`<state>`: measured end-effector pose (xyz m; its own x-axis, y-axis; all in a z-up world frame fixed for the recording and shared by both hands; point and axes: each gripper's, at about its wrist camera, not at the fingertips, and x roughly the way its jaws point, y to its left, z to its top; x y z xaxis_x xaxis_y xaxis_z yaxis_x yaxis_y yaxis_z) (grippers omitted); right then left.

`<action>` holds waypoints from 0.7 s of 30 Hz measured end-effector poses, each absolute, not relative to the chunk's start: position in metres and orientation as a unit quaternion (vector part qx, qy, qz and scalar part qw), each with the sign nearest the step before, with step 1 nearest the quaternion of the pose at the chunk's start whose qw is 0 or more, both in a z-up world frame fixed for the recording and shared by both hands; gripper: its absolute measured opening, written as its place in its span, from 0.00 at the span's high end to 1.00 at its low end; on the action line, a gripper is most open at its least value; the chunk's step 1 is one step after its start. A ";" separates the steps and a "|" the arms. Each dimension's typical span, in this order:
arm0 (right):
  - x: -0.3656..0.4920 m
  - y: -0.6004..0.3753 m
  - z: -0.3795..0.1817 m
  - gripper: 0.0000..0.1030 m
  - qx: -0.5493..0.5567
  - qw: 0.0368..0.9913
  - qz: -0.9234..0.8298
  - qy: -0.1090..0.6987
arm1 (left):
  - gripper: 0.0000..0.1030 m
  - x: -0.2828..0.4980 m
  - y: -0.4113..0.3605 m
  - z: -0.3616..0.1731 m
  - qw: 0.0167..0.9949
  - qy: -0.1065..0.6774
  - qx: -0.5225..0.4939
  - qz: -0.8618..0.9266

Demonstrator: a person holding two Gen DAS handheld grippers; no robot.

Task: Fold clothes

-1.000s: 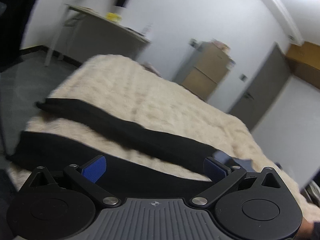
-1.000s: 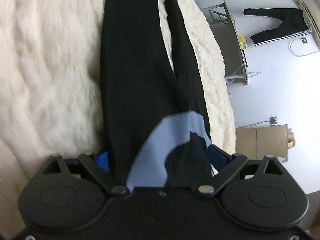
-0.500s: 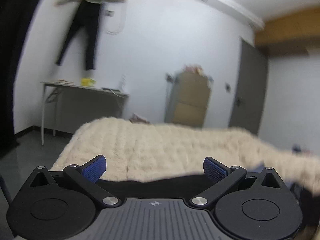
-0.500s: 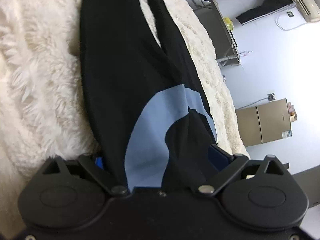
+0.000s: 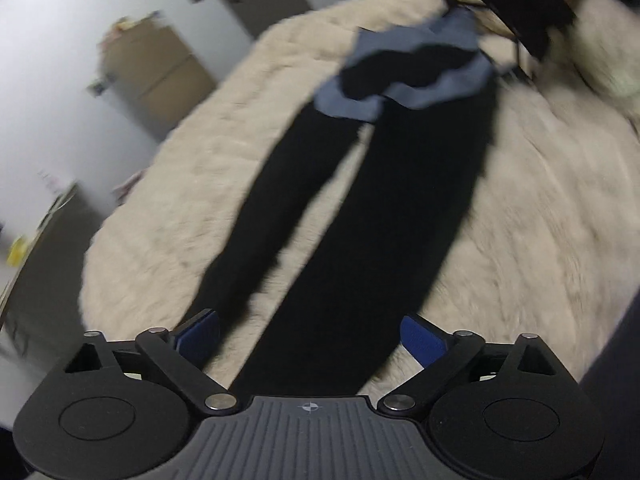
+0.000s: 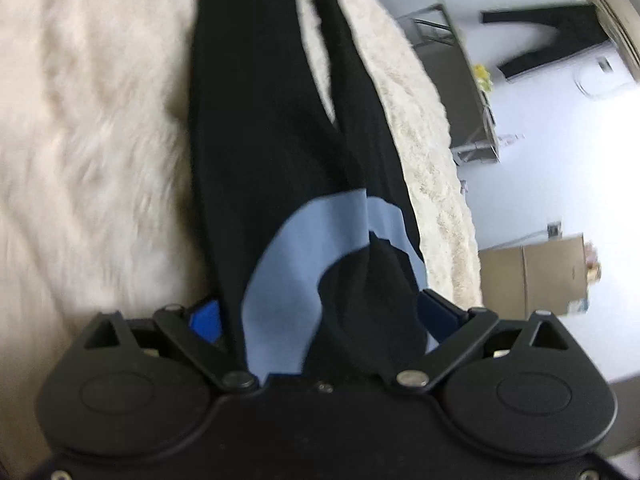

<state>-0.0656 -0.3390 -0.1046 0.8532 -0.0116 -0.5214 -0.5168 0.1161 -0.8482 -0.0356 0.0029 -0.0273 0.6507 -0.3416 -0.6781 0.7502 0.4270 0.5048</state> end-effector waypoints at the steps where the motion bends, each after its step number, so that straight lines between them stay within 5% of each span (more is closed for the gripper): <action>1: -0.066 -0.347 -0.104 0.07 -0.650 0.706 0.178 0.216 | 0.24 -0.033 0.003 -0.033 0.802 0.247 0.425 -0.341; 4: -0.061 -0.362 -0.109 0.10 -0.670 0.681 0.179 0.235 | 0.35 -0.029 0.000 -0.050 0.775 0.250 0.462 -0.353; 14: -0.031 -0.382 -0.123 0.12 -0.677 0.667 0.157 0.268 | 0.45 -0.017 0.008 -0.089 0.732 0.286 0.506 -0.355; 17: -0.035 -0.384 -0.126 0.27 -0.670 0.676 0.150 0.266 | 0.52 -0.013 0.007 -0.096 0.726 0.282 0.515 -0.357; 21: -0.036 -0.385 -0.122 0.51 -0.660 0.690 0.149 0.258 | 0.78 -0.010 0.001 -0.098 0.731 0.266 0.515 -0.359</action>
<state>-0.0361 -0.3851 -0.1217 0.8231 -0.1347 -0.5517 -0.5452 0.0847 -0.8340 -0.0100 0.0011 -0.0981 0.6008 -0.2515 -0.7588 0.7992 0.2112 0.5628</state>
